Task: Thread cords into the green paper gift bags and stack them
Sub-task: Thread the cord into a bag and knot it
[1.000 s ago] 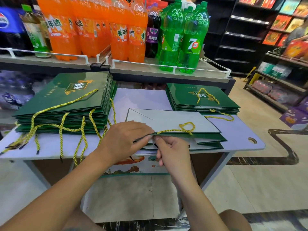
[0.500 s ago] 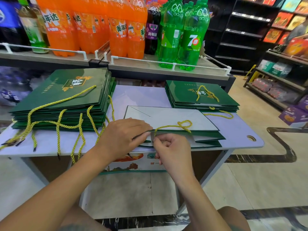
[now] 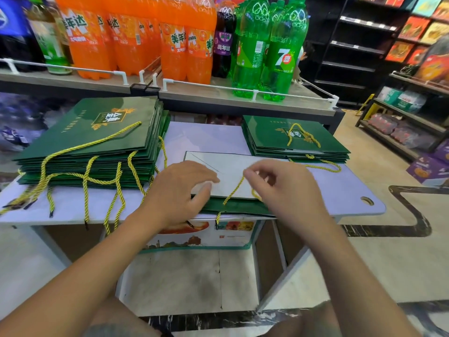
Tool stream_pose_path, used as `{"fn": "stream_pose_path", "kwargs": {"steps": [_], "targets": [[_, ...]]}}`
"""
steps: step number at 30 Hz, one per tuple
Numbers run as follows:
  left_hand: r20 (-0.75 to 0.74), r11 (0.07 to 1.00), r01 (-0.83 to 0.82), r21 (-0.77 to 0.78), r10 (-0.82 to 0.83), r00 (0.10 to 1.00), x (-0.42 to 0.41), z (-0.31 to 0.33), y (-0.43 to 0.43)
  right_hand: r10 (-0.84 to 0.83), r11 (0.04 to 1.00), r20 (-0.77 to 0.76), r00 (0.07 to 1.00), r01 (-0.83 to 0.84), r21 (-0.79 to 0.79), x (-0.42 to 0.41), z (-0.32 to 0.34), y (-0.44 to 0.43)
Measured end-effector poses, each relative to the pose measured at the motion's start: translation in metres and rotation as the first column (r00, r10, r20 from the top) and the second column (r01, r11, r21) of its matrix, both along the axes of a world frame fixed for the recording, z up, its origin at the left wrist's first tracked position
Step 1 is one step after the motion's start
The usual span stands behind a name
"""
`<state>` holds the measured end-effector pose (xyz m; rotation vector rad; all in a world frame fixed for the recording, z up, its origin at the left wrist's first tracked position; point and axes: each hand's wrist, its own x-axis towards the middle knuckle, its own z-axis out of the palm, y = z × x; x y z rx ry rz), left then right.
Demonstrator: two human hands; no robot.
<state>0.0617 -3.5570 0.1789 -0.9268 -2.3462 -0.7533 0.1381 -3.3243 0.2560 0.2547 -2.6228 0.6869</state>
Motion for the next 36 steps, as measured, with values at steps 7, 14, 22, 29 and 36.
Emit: {"fn": "stream_pose_path", "kwargs": {"steps": [7, 14, 22, 29, 36], "targets": [[0.322, 0.94, 0.012, -0.341, 0.105, 0.941, -0.005, 0.006, 0.007, 0.284, 0.769, 0.434, 0.855, -0.474, 0.43, -0.096, 0.01, 0.016], [0.349, 0.905, 0.055, -0.422, 0.106, 0.931, -0.006, 0.006, 0.006, 0.342, 0.908, 0.633, 0.695, -0.418, -0.031, -0.119, 0.051, 0.016], [0.334, 0.888, 0.039, -0.459, 0.132, 0.933, -0.007, 0.007, 0.007, 0.317, 0.948, 0.673, 0.668, -0.231, -0.218, -0.133, 0.061, 0.039], [0.326, 0.853, 0.051, -0.52, 0.142, 0.935, -0.006, 0.007, 0.008, 0.245, 0.97, 0.544, 0.803, -0.205, -0.134, -0.129, 0.021, 0.024], [0.347, 0.858, 0.081, -0.507, 0.118, 0.931, -0.009, 0.006, 0.007, -0.102, 0.896, 0.168, 0.98, 0.017, 0.445, -0.138, -0.033, 0.006]]}}
